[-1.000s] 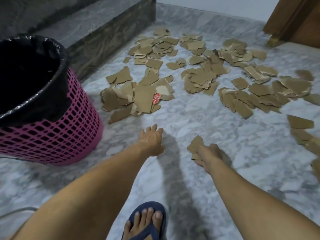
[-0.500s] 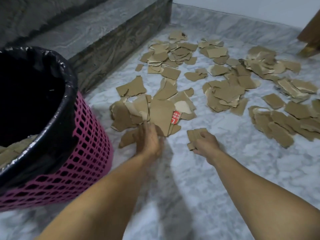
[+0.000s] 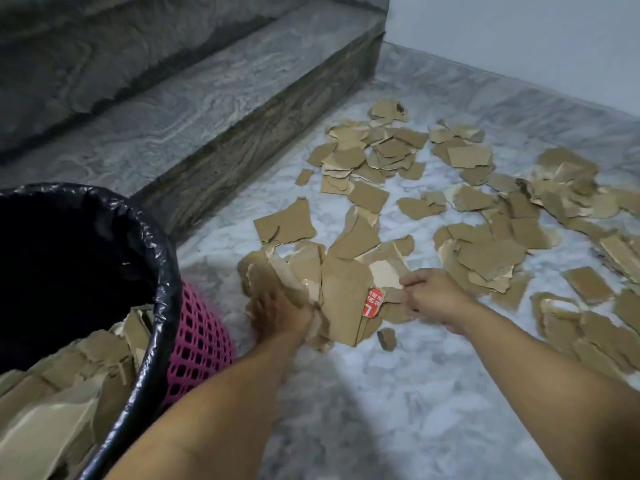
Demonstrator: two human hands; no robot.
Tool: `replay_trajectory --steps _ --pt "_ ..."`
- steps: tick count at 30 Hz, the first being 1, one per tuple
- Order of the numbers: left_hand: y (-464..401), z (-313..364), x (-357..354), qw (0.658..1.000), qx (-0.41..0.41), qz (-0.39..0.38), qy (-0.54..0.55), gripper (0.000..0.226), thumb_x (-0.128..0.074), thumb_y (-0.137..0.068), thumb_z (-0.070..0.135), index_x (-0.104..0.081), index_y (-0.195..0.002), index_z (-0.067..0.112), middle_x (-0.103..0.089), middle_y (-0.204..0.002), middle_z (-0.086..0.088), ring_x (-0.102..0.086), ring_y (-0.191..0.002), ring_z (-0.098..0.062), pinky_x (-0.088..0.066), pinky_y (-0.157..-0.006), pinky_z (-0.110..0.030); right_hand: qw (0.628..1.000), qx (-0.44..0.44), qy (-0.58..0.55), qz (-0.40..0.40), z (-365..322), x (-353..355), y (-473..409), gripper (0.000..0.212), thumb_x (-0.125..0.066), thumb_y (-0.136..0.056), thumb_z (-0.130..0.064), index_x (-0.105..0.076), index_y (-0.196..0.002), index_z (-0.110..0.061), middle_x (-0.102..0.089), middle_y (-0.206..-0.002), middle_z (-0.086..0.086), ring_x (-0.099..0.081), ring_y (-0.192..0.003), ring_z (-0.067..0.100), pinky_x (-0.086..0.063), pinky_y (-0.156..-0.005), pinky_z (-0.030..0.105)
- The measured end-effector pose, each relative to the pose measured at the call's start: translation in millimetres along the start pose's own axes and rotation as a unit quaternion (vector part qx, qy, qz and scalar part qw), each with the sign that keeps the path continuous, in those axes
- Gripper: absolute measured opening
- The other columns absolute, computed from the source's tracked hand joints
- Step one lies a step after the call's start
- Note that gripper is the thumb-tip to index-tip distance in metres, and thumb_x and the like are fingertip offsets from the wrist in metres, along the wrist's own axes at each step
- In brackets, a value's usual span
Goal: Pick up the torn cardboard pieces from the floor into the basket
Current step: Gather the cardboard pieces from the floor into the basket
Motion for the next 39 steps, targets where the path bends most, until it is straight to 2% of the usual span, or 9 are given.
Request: replay_trajectory --steps 4,9,13,18,25,27,30,34,39 --pt "-12 24 14 0.997 0.024 0.031 0.066 0.091 -0.065 -0.071 0.047 -0.022 -0.148 0.025 -0.034 -0.150 -0.007 -0.037 -0.132 -0.035 -0.034 -0.107 -0.048 0.998 0.036 0.054 0.010 -33 39 -18 0.032 -0.066 -0.071 0.018 -0.065 -0.085 -0.012 -0.066 -0.102 0.018 -0.067 -0.098 0.035 -0.057 -0.086 0.053" --pt "-30 32 28 0.995 0.061 0.084 0.011 0.082 -0.077 -0.064 0.052 -0.039 -0.132 0.026 -0.024 -0.141 -0.013 -0.031 -0.122 -0.035 -0.033 -0.101 -0.049 0.969 0.050 0.242 -0.017 -58 46 -36 0.038 -0.073 -0.078 0.001 -0.061 -0.113 -0.008 -0.058 -0.100 0.009 -0.056 -0.085 0.023 -0.050 -0.061 0.027" --pt "-35 27 21 0.994 0.095 0.008 0.052 0.117 -0.082 -0.056 0.056 -0.014 -0.145 0.023 0.005 -0.154 -0.013 -0.003 -0.142 -0.038 -0.014 -0.114 -0.058 0.917 0.055 0.389 -0.072 -65 32 -54 0.059 -0.085 -0.072 -0.023 -0.055 -0.121 -0.012 -0.059 -0.116 0.005 -0.055 -0.097 0.022 -0.045 -0.077 0.028" --pt "-38 35 29 0.996 0.086 -0.010 -0.037 0.132 -0.084 -0.048 0.061 -0.011 -0.148 0.016 -0.016 -0.148 -0.012 -0.017 -0.137 -0.033 -0.024 -0.112 -0.049 0.933 0.040 0.341 -0.108 -58 8 -81 0.134 -0.091 -0.042 -0.058 -0.026 -0.147 -0.004 -0.039 -0.149 0.011 -0.043 -0.132 0.031 -0.043 -0.104 0.040" --pt "-31 43 21 0.993 0.117 -0.035 0.005 0.125 -0.093 -0.044 0.038 -0.020 -0.142 0.010 -0.039 -0.136 -0.012 -0.042 -0.125 -0.028 -0.040 -0.103 -0.034 0.905 0.056 0.416 -0.075 -60 -10 -85 0.111 -0.079 -0.069 -0.056 -0.024 -0.146 0.003 -0.027 -0.151 0.019 -0.032 -0.135 0.034 -0.037 -0.106 0.032" --pt "-20 45 15 0.994 0.100 -0.035 0.029 0.105 -0.092 -0.051 0.032 -0.031 -0.134 0.016 -0.047 -0.129 -0.009 -0.049 -0.117 -0.027 -0.042 -0.095 -0.029 0.918 0.055 0.385 -0.074 -57 -15 -93 0.121 -0.084 -0.063 -0.055 -0.021 -0.147 0.004 -0.031 -0.149 0.018 -0.031 -0.136 0.034 -0.036 -0.104 0.033" --pt "-2 36 18 0.994 0.098 -0.004 0.050 0.106 -0.090 -0.057 0.029 -0.025 -0.139 0.013 -0.046 -0.129 -0.008 -0.048 -0.121 -0.029 -0.044 -0.097 -0.032 0.954 0.054 0.273 -0.110 -48 -28 -104 0.142 -0.095 -0.049 -0.045 -0.006 -0.150 0.001 -0.034 -0.151 0.018 -0.036 -0.138 0.035 -0.038 -0.110 0.039" --pt "14 19 21 0.982 0.158 0.011 0.107 0.095 -0.091 -0.055 0.026 -0.030 -0.126 0.010 -0.053 -0.116 -0.006 -0.053 -0.112 -0.028 -0.050 -0.088 -0.034 0.943 0.078 0.267 -0.181 -51 -40 -103 0.159 -0.097 -0.047 -0.041 0.017 -0.152 -0.007 -0.023 -0.159 0.015 -0.029 -0.144 0.033 -0.034 -0.113 0.038" --pt "18 30 6 0.971 0.148 0.026 0.187 0.090 -0.091 -0.052 0.013 -0.039 -0.126 0.013 -0.059 -0.106 -0.002 -0.056 -0.095 -0.021 -0.049 -0.076 -0.027 0.935 0.137 0.275 -0.177 -62 -46 -101 0.145 -0.095 -0.054 -0.028 0.010 -0.153 -0.017 -0.049 -0.138 0.017 -0.045 -0.127 0.038 -0.051 -0.088 0.038"
Point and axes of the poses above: each hand's wrist, its own y-axis away from the middle knuckle, its own x-axis out of the back of the hand, z = x × y, the point moved 5 cm from there along -y, towards the middle knuckle
